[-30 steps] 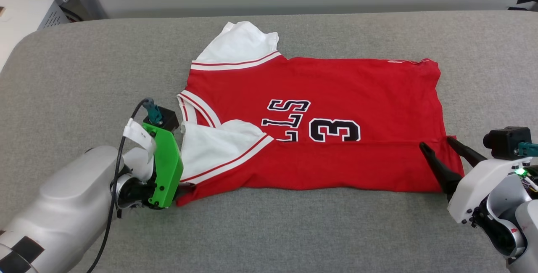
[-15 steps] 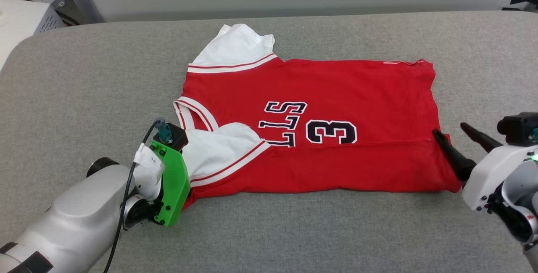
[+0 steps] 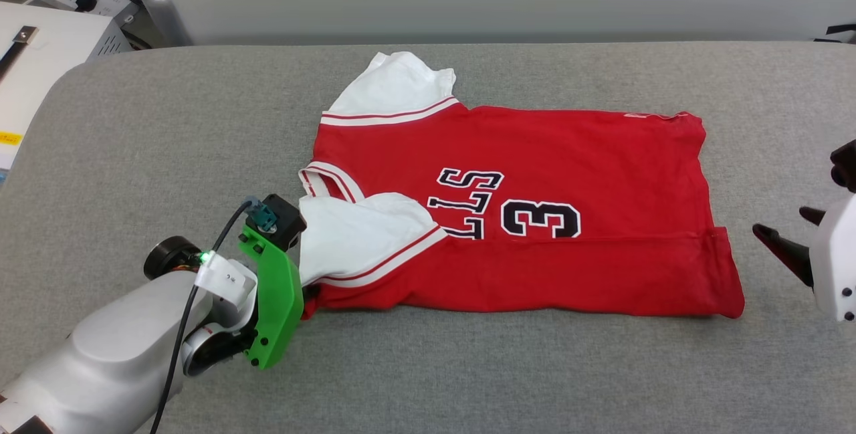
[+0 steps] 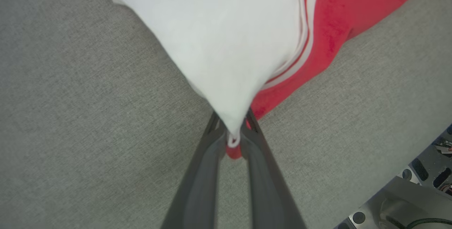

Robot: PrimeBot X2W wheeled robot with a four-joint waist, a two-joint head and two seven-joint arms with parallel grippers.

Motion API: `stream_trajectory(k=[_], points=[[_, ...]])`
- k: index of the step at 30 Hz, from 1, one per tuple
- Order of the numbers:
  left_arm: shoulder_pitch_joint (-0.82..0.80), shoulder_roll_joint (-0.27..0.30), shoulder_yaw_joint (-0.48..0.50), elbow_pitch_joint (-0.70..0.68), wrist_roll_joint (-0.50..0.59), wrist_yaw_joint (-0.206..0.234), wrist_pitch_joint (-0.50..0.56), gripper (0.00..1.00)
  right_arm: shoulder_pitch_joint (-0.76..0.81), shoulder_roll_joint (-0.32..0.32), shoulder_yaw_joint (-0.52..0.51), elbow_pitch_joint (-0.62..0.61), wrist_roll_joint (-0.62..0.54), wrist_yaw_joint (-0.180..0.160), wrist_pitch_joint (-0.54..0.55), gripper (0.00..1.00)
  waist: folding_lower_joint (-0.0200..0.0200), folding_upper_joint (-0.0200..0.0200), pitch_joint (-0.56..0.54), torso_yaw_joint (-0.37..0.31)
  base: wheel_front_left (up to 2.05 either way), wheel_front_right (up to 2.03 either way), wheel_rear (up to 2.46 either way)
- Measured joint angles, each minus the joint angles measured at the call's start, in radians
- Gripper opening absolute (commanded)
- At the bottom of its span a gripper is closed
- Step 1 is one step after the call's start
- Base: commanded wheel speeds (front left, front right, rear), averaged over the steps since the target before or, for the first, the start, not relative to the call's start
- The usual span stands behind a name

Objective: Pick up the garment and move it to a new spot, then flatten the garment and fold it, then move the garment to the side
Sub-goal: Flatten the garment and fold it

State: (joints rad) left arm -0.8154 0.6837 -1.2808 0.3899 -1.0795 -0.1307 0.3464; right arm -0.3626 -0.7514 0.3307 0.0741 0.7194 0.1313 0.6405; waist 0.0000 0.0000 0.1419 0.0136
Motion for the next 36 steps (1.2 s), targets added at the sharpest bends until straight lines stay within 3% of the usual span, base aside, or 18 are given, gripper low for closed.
stream_trajectory(k=[3,9,17,24,25,26,27,36], points=[[-0.001,0.002,0.000,-0.013,0.017,0.000,-0.012,0.00,-0.004,-0.008,0.024,0.007,0.012,0.000,0.086,1.00,0.0000,0.0000,0.009,0.004,0.00,0.00,0.00],[-0.013,0.002,-0.001,-0.024,0.053,0.000,-0.022,0.00,-0.008,0.036,0.064,0.089,0.003,0.000,0.124,1.00,0.0000,0.0000,0.038,0.016,0.00,0.00,0.00],[-0.029,-0.003,-0.002,-0.026,0.081,0.000,-0.046,0.00,-0.009,0.125,0.133,0.253,-0.032,0.000,0.066,1.00,0.0000,0.0000,0.081,0.031,0.00,0.00,0.00],[-0.027,-0.003,-0.001,-0.014,0.102,0.000,-0.066,0.00,-0.013,0.144,0.170,0.335,-0.020,-0.001,-0.007,1.00,0.0000,-0.0001,0.095,0.031,0.00,0.00,0.00],[-0.026,-0.002,-0.001,-0.012,0.102,0.000,-0.071,0.00,-0.015,0.145,0.173,0.340,-0.013,-0.001,-0.019,0.80,0.0000,-0.0001,0.094,0.028,0.00,0.00,0.00],[-0.025,-0.001,-0.001,-0.010,0.101,0.000,-0.078,0.00,-0.016,0.146,0.176,0.345,-0.004,-0.001,-0.037,0.16,0.0000,0.0000,0.093,0.025,0.00,0.00,0.00],[-0.023,0.001,-0.001,-0.007,0.101,0.000,-0.083,0.00,-0.016,0.146,0.181,0.348,0.003,-0.001,-0.056,0.00,0.0000,0.0000,0.091,0.022,0.00,0.00,0.00],[0.027,0.041,-0.002,-0.008,0.074,0.000,-0.118,0.00,-0.001,0.130,0.203,0.307,0.057,-0.001,-0.175,0.00,0.0000,0.0000,0.035,0.009,0.00,0.00,0.00]])
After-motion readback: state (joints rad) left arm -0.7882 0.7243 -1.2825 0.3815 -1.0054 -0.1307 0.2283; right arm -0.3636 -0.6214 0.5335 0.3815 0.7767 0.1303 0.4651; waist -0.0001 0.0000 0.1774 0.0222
